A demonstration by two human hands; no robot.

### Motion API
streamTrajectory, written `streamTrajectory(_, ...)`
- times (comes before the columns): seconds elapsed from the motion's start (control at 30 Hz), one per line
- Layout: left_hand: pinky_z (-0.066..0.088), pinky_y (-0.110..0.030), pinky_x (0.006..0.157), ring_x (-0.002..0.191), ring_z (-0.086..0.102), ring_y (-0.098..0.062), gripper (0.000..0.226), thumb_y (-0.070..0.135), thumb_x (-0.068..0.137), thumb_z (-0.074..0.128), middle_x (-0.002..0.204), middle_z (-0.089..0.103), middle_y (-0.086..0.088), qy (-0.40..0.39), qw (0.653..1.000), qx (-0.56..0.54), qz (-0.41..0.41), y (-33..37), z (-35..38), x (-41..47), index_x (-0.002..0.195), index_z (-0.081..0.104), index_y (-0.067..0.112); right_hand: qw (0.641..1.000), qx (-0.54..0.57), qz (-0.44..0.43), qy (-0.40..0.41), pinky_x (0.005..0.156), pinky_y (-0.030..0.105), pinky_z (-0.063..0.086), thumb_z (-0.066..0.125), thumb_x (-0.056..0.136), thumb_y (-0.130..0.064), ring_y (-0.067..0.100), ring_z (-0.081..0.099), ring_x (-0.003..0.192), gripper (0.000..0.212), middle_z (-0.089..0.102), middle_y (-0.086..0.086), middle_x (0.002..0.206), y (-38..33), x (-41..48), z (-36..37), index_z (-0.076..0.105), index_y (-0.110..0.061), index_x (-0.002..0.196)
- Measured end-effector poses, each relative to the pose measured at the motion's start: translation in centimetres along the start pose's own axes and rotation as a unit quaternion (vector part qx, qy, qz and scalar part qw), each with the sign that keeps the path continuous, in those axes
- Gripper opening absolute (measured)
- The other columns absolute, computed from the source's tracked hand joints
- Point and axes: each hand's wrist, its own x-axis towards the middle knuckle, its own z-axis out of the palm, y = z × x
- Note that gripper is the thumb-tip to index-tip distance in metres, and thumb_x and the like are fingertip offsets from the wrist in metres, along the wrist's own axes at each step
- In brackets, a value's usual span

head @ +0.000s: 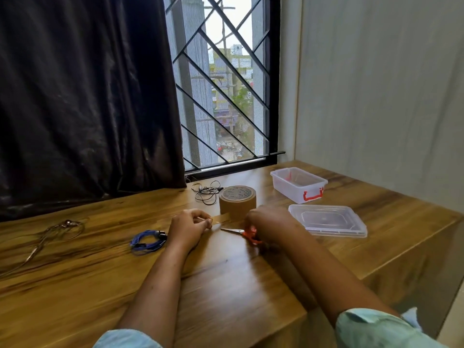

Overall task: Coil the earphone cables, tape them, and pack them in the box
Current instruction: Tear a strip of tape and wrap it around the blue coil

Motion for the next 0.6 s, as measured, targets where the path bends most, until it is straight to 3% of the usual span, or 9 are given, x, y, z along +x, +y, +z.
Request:
streamTrajectory(0.23,0.048,-0.017,0.062,0.070,0.066,-0.003,0.005,0.019,0.082,0.071,0.076,0.072,0.004,0.001,1.000,-0.001,0.000,-0.1,0.0,0.1,0.087,0.071,0.020,0.999,-0.041,0.007,-0.033,0.082,0.034,0.047,0.057,0.090,-0.005,0.028,0.059,0.105,0.033,0.059,0.010,0.116,-0.6,-0.4,-1.5,0.055,-0.010,0.122)
streamTrajectory(0.33,0.051,-0.020,0.067,0.074,0.066,-0.004,0.007,0.020,0.082,0.070,0.079,0.072,0.005,-0.006,1.000,0.006,-0.002,-0.1,0.0,0.1,0.089,0.071,0.020,0.999,-0.021,0.007,-0.025,0.084,0.035,0.050,0.059,0.088,-0.005,0.027,0.060,0.101,0.027,0.061,0.010,0.111,-1.6,-0.6,-0.6,0.057,-0.007,0.116)
streamTrajectory(0.47,0.054,-0.026,0.073,0.078,0.067,-0.007,0.006,0.020,0.081,0.071,0.079,0.072,0.005,-0.006,1.000,0.011,-0.002,-0.2,0.0,0.3,0.087,0.071,0.022,0.998,-0.029,0.053,-0.004,0.080,0.038,0.054,0.051,0.095,-0.024,0.028,0.062,0.093,0.024,0.064,0.011,0.103,-3.1,-0.1,0.9,0.065,-0.010,0.110)
streamTrajectory(0.6,0.057,-0.032,0.076,0.073,0.068,-0.007,0.005,0.019,0.081,0.072,0.075,0.072,0.005,-0.004,1.000,0.000,0.001,-0.3,0.0,0.1,0.082,0.070,0.024,0.995,-0.041,0.090,0.013,0.066,0.031,0.042,0.044,0.098,-0.038,0.027,0.059,0.102,0.036,0.063,0.009,0.110,-4.9,-0.8,1.1,0.062,-0.014,0.117)
